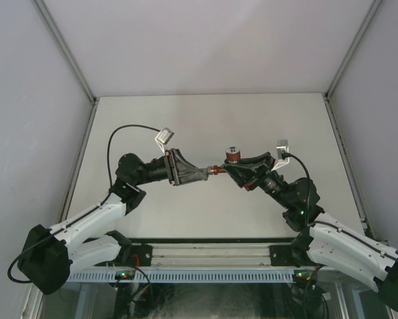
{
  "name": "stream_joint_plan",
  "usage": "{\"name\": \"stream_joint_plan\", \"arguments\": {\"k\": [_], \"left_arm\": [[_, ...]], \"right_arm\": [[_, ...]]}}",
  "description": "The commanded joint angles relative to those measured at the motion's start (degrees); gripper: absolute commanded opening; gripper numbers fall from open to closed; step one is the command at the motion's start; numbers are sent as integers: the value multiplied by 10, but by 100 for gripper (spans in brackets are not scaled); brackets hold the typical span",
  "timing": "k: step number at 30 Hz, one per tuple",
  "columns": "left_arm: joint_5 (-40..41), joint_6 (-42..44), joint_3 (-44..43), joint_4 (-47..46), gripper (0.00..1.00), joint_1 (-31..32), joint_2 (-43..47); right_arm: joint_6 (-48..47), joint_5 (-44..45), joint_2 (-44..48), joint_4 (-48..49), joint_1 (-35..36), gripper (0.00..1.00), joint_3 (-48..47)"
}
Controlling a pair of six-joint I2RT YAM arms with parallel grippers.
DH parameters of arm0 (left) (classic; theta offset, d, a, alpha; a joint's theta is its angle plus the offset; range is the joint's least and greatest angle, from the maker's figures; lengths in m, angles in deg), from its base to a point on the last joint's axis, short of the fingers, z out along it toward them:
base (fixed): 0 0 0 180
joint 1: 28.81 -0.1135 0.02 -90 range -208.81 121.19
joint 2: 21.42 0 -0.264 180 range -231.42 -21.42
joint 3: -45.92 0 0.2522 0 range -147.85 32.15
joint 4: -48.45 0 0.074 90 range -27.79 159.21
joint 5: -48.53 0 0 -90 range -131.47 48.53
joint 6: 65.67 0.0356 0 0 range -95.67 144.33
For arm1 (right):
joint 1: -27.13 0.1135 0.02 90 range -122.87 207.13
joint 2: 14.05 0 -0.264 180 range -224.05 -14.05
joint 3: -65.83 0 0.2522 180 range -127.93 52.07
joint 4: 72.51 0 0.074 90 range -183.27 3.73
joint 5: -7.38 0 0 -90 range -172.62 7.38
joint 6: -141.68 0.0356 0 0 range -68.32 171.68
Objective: Install the water faucets
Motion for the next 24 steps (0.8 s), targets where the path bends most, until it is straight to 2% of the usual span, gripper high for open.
{"name": "stream_joint_plan", "arguments": {"k": [1, 5, 7, 9, 11, 13, 16, 18, 24], "left_arm": [[-2, 31, -39, -5, 43, 4, 14], [0, 39, -51, -5, 16, 3, 11], [6, 52, -52, -5, 9, 3, 18], [12, 72, -52, -5, 1, 3, 31], [13, 89, -51, -5, 0, 3, 41], [8, 106, -52, -5, 0, 3, 48], [2, 120, -53, -5, 0, 3, 53], [-4, 122, -56, -5, 0, 3, 51], [-39, 118, -70, -5, 0, 3, 37]], "right_arm": [[-10, -6, 8, 34, 1, 0, -4], [-4, -23, 8, 21, 1, 0, -4], [2, -23, 11, 8, -1, 0, -5], [17, -26, 15, -7, -5, 8, -5], [39, -27, 18, -27, -11, 20, -7], [60, -44, 21, -53, -23, 36, -15], [80, -83, 22, -101, -43, 49, -35], [93, -100, 23, -126, -56, 53, -43], [78, -196, 17, -132, -93, 59, -55]]}}
